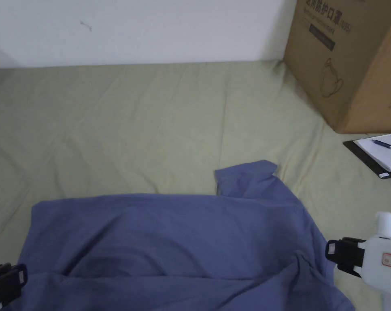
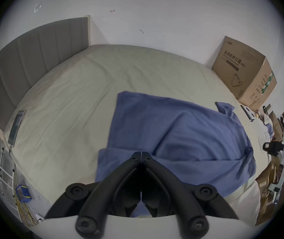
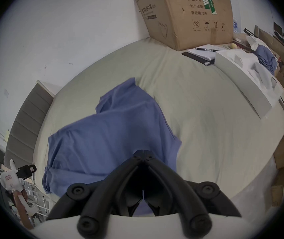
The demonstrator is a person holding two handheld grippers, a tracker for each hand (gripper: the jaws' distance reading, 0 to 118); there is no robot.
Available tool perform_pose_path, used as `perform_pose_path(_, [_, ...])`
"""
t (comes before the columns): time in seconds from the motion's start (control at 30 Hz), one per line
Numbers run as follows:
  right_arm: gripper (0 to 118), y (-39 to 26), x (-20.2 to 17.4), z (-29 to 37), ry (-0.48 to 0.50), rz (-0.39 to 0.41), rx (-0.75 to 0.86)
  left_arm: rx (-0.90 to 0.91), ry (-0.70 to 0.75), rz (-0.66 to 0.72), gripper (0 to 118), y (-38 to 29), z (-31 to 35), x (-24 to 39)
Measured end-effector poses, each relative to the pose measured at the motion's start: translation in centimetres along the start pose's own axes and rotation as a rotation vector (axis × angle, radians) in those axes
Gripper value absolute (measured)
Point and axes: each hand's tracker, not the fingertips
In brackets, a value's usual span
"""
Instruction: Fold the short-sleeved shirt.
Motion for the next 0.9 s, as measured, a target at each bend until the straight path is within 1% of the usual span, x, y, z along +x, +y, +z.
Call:
perform_pose_path(0.1, [0, 3.0, -0.7, -2.7, -0.002, 0.048, -0.005, -0.003, 0.008, -0.030, 0, 1.6, -1.5, 1.0])
perform_pose_path(0.17, [0, 5.2, -0.9, -5.2, -0.009, 0.049, -0.019, -0.011, 0.008, -0.036, 0, 2.5, -2.6, 1.1])
perform_pose_path(0.2, [20, 6.4, -0.9, -6.7, -0.003, 0.058, -0.039, -0.016, 0.009, -0.036, 0, 2.9, -3.1, 1.1])
perform_pose_path(0.23, [54, 7.5, -1.0, -8.1, -0.012, 0.059, -0.087, -0.019, 0.011, -0.037, 0, 3.2, -3.4, 1.1])
perform_pose_path(0.27, [87, 8.6, -1.4, -9.6, -0.040, 0.085, -0.145, -0.022, 0.017, -0.041, 0, 3.4, -3.8, 1.1])
perform_pose_path(0.3, [102, 9.2, -1.6, -10.9, -0.048, 0.120, -0.152, -0.025, 0.024, -0.045, 0, 3.6, -4.2, 1.3])
perform_pose_path(0.33, [98, 9.8, -1.8, -12.2, -0.044, 0.146, -0.127, -0.029, 0.030, -0.048, 0, 3.8, -4.6, 1.2])
perform_pose_path(0.37, [94, 10.4, -1.9, -13.3, -0.042, 0.155, -0.121, -0.037, 0.036, -0.049, 0, 3.9, -5.0, 1.1])
perform_pose_path(0.43, [95, 11.7, -2.1, -15.7, -0.107, 0.135, -0.195, -0.062, 0.055, -0.053, 0, 4.0, -5.9, 1.0])
perform_pose_path(0.47, [95, 12.1, -2.1, -17.0, -0.108, 0.134, -0.218, -0.075, 0.070, -0.060, 0, 4.1, -6.4, 1.0])
perform_pose_path(0.53, [95, 12.8, -1.8, -19.8, -0.052, 0.144, -0.257, -0.102, 0.090, -0.086, 0, 4.1, -7.4, 1.1])
perform_pose_path(0.57, [94, 13.1, -1.9, -21.0, -0.056, 0.135, -0.300, -0.111, 0.096, -0.091, 0, 4.1, -7.9, 1.0])
perform_pose_path(0.6, [91, 13.0, -1.9, -22.2, -0.082, 0.119, -0.328, -0.118, 0.100, -0.094, 0, 4.2, -8.3, 1.0])
perform_pose_path(0.63, [87, 12.8, -2.1, -23.1, -0.134, 0.125, -0.356, -0.123, 0.098, -0.093, 0, 4.3, -8.6, 1.1])
perform_pose_path(0.67, [85, 12.5, -2.5, -23.2, -0.173, 0.123, -0.346, -0.126, 0.094, -0.088, 0, 4.5, -8.9, 1.1])
perform_pose_path(0.7, [84, 12.4, -3.2, -22.5, -0.160, 0.168, -0.311, -0.129, 0.088, -0.082, 0, 4.6, -9.1, 1.0])
perform_pose_path(0.73, [77, 12.3, -3.7, -22.1, -0.176, 0.241, -0.299, -0.129, 0.082, -0.078, 0, 4.8, -9.4, 1.1])
perform_pose_path(0.77, [67, 12.2, -3.9, -21.9, -0.190, 0.278, -0.291, -0.132, 0.077, -0.075, 0, 5.1, -9.8, 1.1])
perform_pose_path(0.8, [52, 12.2, -4.1, -21.8, -0.204, 0.300, -0.288, -0.137, 0.074, -0.075, 1, 5.6, -10.3, 1.1])
perform_pose_path(0.83, [38, 12.3, -4.0, -21.7, -0.190, 0.290, -0.288, -0.143, 0.079, -0.080, 10, 5.9, -10.7, 1.0])
perform_pose_path(0.87, [20, 12.5, -3.9, -21.5, -0.192, 0.295, -0.285, -0.146, 0.077, -0.085, 24, 6.4, -11.2, 0.8])
perform_pose_path(0.9, [0, 12.7, -3.8, -21.3, -0.184, 0.291, -0.282, -0.147, 0.074, -0.090, 53, 6.9, -11.7, 0.7])
